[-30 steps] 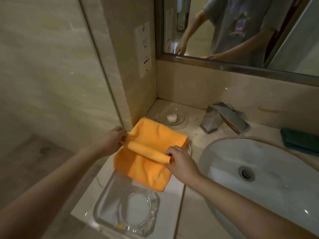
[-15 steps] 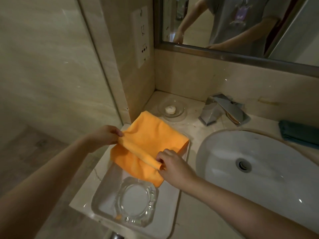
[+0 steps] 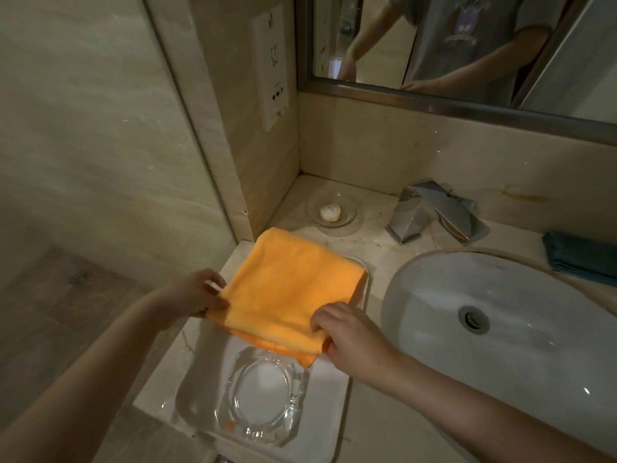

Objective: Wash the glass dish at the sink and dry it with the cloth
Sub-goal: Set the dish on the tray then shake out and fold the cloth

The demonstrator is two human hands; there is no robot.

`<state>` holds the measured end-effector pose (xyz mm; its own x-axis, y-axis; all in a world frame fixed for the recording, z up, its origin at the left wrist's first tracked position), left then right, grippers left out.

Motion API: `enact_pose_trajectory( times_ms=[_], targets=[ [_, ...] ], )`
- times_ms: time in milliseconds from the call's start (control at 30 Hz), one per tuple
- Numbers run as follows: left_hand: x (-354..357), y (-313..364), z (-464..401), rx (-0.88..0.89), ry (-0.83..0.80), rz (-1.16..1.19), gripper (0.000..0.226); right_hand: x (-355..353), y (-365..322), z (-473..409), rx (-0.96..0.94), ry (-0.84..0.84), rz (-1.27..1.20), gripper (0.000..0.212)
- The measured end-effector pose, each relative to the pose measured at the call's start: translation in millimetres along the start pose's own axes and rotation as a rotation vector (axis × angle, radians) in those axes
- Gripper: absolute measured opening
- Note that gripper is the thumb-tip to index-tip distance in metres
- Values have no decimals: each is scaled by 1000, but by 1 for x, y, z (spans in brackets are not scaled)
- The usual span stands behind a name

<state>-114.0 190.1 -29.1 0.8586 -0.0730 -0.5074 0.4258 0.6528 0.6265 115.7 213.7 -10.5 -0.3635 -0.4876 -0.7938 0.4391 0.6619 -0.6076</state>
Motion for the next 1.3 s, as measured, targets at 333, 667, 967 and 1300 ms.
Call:
enact_pose_trajectory(
  times_ms=[333, 667, 967, 1300],
  targets=[
    [5, 20, -15, -15, 160, -412, 55, -5, 80, 9, 867, 336, -822, 30],
    [23, 23, -1, 110, 95, 272, 18, -41, 99, -9, 792, 509, -714, 44],
    [17, 19, 5, 103, 262, -328, 60, 6, 65, 22, 698, 193, -673, 99],
    [68, 26, -15, 378, 13, -852, 138, 24, 24, 27, 313, 39, 87, 48]
  ],
)
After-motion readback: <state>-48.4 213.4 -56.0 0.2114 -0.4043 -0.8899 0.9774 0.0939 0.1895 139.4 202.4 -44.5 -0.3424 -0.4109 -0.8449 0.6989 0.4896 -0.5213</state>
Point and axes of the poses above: each hand's wrist, its own z-axis away from the middle knuckle, its own x-axis out of the palm, y = z × x, the point moved 8 cm from there along -z, towards the middle knuckle, and after that the axes turned 8 degrees about -z, right-handed, at the moved point
